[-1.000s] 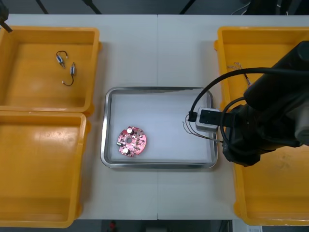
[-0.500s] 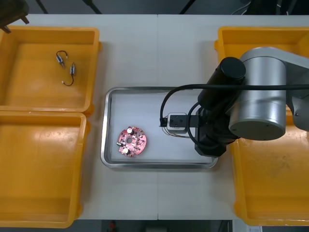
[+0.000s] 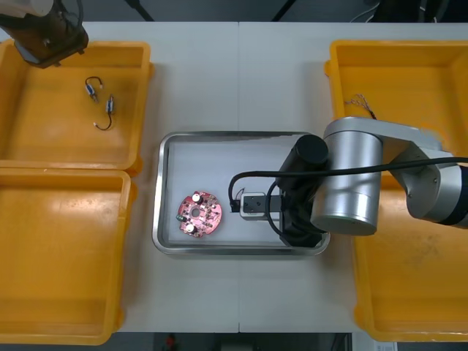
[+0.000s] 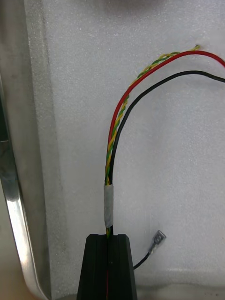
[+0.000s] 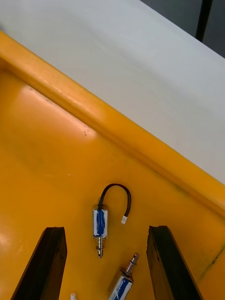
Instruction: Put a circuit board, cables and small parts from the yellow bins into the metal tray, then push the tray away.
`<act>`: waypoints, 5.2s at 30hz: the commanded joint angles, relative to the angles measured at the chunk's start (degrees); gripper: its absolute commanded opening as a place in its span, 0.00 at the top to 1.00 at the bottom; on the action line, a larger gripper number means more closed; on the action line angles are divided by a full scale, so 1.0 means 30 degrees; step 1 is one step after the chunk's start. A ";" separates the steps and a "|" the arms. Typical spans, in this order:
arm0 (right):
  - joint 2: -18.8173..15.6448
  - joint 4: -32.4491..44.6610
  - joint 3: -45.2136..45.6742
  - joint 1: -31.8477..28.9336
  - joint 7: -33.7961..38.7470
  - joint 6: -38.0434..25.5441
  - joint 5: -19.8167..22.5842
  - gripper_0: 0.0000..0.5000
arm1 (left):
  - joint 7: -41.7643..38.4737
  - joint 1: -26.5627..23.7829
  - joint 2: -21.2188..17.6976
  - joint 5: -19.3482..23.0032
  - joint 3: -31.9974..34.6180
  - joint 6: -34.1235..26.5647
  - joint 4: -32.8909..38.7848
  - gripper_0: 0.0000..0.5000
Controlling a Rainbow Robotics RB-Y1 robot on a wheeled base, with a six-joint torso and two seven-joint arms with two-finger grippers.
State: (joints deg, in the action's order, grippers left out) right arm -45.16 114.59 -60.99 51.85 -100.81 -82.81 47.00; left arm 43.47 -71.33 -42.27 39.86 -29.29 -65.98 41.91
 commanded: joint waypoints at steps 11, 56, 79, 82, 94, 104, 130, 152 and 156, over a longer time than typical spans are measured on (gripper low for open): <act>0.1166 -0.0493 -0.1028 0.0618 -0.0410 0.0680 -0.0551 0.75 | 0.0804 -0.1067 0.0965 0.0043 -0.0080 0.2073 -0.2399 0.00; -0.1500 0.1909 1.3826 -0.2458 0.7617 -0.6322 0.4986 0.00 | 0.1419 0.0486 0.1961 0.2562 -0.2600 0.5384 -0.4977 0.00; -0.2173 -0.2397 1.9216 -0.3689 1.0664 -0.8021 0.3316 0.00 | 0.1976 0.0955 0.2488 0.2592 -0.2629 0.6087 -0.5533 1.00; -0.2173 -0.3804 1.9187 -0.3015 1.0430 -0.7963 0.3228 0.00 | 0.2064 0.0955 0.2488 0.2562 -0.2629 0.6116 -0.5533 1.00; -0.2173 -0.9897 1.6521 0.0120 0.8994 -0.5648 0.2144 0.00 | 0.2591 0.0662 0.0877 0.2094 -0.2658 0.3333 -0.3131 1.00; -0.1470 -1.5405 1.5759 0.2171 0.4776 -0.3099 0.2027 0.00 | 0.2767 -0.0247 -0.2111 0.3617 -0.2629 -0.1853 0.0560 1.00; 0.1635 -2.5044 1.4118 0.4485 -0.1640 0.4488 0.1588 0.00 | -0.1100 -0.0159 -0.3429 0.6371 0.0447 -0.9089 0.7035 1.00; 0.2602 -2.5249 1.2478 0.4075 -0.1406 0.5367 0.1060 0.00 | -1.1559 0.4353 -0.0705 0.4437 0.1356 -1.0935 1.8314 1.00; 0.2719 -2.5249 1.2478 0.3870 -0.1406 0.5572 0.1060 0.00 | -1.2819 0.4763 0.0555 0.2885 0.0330 -1.0964 1.8930 1.00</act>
State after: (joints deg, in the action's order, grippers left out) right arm -37.84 38.71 -23.21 62.19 -104.81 -66.86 50.64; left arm 12.95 -57.80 -43.70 51.39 -26.80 -98.29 96.46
